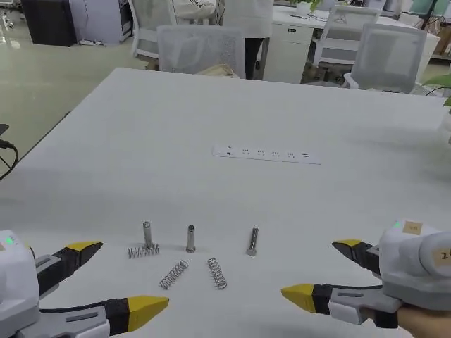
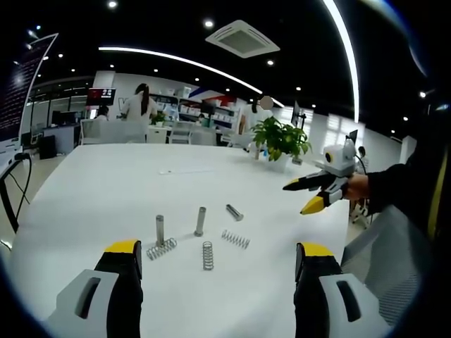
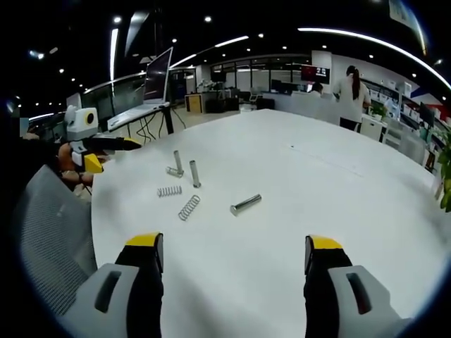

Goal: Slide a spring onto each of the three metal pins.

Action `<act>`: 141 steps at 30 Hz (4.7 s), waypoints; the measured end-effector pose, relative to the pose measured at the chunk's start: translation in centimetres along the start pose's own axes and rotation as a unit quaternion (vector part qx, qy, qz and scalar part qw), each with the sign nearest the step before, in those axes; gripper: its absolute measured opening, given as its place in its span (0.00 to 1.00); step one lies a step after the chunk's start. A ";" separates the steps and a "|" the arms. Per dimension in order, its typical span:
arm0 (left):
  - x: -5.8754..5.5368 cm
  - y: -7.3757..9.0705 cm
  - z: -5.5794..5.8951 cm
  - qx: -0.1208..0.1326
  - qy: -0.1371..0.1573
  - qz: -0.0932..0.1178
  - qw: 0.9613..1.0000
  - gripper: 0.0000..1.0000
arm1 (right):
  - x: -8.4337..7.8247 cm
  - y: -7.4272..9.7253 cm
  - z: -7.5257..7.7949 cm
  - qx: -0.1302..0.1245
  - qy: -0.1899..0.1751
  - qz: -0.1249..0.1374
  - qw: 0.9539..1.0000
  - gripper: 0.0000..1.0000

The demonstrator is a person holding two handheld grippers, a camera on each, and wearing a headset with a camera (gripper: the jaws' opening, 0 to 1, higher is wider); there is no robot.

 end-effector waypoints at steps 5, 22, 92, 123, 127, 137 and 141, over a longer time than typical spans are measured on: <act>0.0 0.0 0.0 -0.001 0.000 -0.001 1.000 0.87 | 0.6 -0.8 0.2 0.001 0.003 -0.002 1.000 0.80; 0.0 0.0 0.0 -0.002 -0.002 -0.001 1.000 0.87 | 3.2 -4.2 1.0 0.005 0.002 -0.021 1.000 0.75; -0.4 -0.2 0.1 -0.012 0.006 -0.009 1.000 0.82 | 3.5 -14.4 2.8 -0.038 -0.069 -0.171 0.982 0.25; -0.6 -0.2 -0.2 -0.010 0.011 -0.010 1.000 0.79 | 3.7 -15.0 2.2 -0.041 0.006 -0.220 0.975 0.14; -0.6 -0.2 -0.1 -0.010 0.011 -0.010 1.000 0.79 | 3.6 -15.1 2.3 -0.045 0.013 -0.224 0.974 0.12; -0.5 -0.2 -0.1 -0.010 0.012 -0.009 1.000 0.79 | 3.6 -15.2 2.3 -0.042 0.036 -0.231 0.971 0.08; -0.5 -0.2 -0.1 -0.009 0.012 -0.009 1.000 0.78 | 3.6 -15.2 2.2 -0.039 0.046 -0.234 0.970 0.07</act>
Point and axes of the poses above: the centre of the closed fingertips' face, and the gripper's own axes: y roughly backward along the fingers, z roughly to its right, x roughly out of its top, the point moved 8 cm from there along y, roughly backward along the fingers, and after that the axes turned 3 degrees about -y, right-handed, at the moved point
